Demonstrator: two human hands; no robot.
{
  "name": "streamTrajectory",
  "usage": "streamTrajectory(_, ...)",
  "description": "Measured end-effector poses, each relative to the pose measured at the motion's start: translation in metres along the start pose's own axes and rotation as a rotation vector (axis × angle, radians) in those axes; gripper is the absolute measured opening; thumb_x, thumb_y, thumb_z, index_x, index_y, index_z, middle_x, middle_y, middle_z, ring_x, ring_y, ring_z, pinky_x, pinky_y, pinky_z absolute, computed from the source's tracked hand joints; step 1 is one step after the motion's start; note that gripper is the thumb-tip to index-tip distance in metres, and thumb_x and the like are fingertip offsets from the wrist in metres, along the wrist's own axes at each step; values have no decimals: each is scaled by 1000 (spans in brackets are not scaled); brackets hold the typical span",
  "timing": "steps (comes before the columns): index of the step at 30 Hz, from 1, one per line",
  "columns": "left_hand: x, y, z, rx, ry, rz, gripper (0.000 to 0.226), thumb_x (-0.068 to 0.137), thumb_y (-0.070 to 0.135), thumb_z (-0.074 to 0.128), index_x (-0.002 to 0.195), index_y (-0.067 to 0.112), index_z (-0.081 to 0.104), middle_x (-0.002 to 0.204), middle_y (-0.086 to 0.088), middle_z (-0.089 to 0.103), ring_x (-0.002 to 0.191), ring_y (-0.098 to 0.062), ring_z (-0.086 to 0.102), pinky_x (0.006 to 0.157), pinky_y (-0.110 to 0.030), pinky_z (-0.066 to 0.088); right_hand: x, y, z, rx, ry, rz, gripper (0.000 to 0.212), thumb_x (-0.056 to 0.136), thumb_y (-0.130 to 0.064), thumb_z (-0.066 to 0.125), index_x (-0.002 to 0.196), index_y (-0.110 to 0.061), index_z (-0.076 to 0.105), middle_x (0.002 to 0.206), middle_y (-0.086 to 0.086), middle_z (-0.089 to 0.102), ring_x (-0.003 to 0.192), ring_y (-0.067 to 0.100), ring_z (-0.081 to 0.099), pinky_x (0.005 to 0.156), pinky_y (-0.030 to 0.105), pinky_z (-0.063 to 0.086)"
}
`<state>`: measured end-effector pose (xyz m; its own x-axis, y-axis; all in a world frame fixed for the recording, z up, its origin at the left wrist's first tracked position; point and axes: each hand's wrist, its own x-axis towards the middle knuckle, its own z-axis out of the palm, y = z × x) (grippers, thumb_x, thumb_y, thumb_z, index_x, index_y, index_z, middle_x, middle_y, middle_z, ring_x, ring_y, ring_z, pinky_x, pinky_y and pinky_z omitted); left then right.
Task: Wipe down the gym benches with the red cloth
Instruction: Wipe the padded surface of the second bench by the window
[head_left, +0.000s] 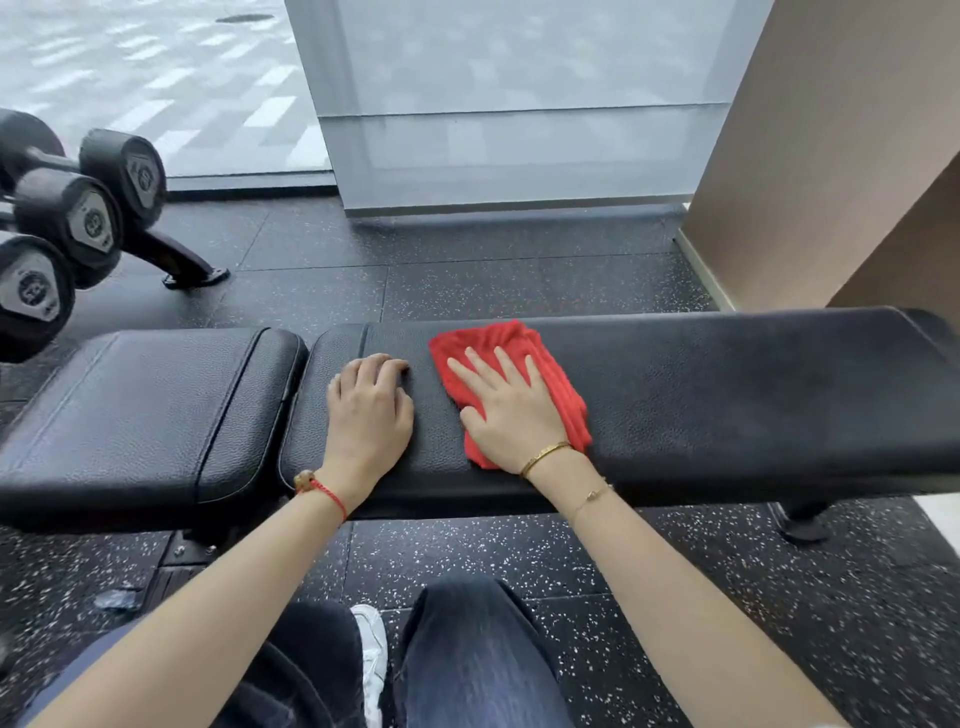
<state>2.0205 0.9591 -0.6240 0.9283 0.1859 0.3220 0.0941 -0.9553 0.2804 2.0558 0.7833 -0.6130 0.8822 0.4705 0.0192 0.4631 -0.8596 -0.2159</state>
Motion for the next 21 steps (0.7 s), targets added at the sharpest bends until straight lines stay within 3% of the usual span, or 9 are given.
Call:
streamTrajectory(5, -2, -1, 2, -19, 8, -8, 42, 86, 23, 43, 122, 12, 62, 128, -7, 60, 123, -32, 50, 106, -48, 36, -44, 18, -4, -10, 22, -49, 65, 89, -42, 34, 152, -41, 19, 161, -16, 16, 150, 16, 9, 122, 42, -1)
streamTrajectory(11, -3, -1, 3, -12, 18, -2, 43, 86, 23, 42, 123, 12, 62, 129, -7, 60, 123, -30, 50, 107, -48, 37, -23, 80, -20, -16, 14, 199, 60, 96, -39, 38, 152, -41, 18, 161, -15, 13, 150, 16, 8, 122, 44, 1)
streamTrajectory(15, -1, -1, 4, -17, 12, -16, 42, 86, 24, 43, 122, 14, 61, 129, -5, 59, 124, -28, 49, 108, -47, 35, 31, 73, -21, 13, 6, 317, 58, 97, -39, 32, 153, -40, 16, 162, -14, 9, 151, 19, 5, 121, 48, -4)
streamTrajectory(21, -1, -2, 6, -40, 16, -31, 35, 87, 19, 54, 121, 16, 61, 129, -4, 59, 125, -27, 48, 109, -46, 33, 53, 8, -5, 18, -22, 116, 58, 97, -40, 32, 153, -39, 15, 163, -12, 9, 151, 20, 3, 120, 50, -5)
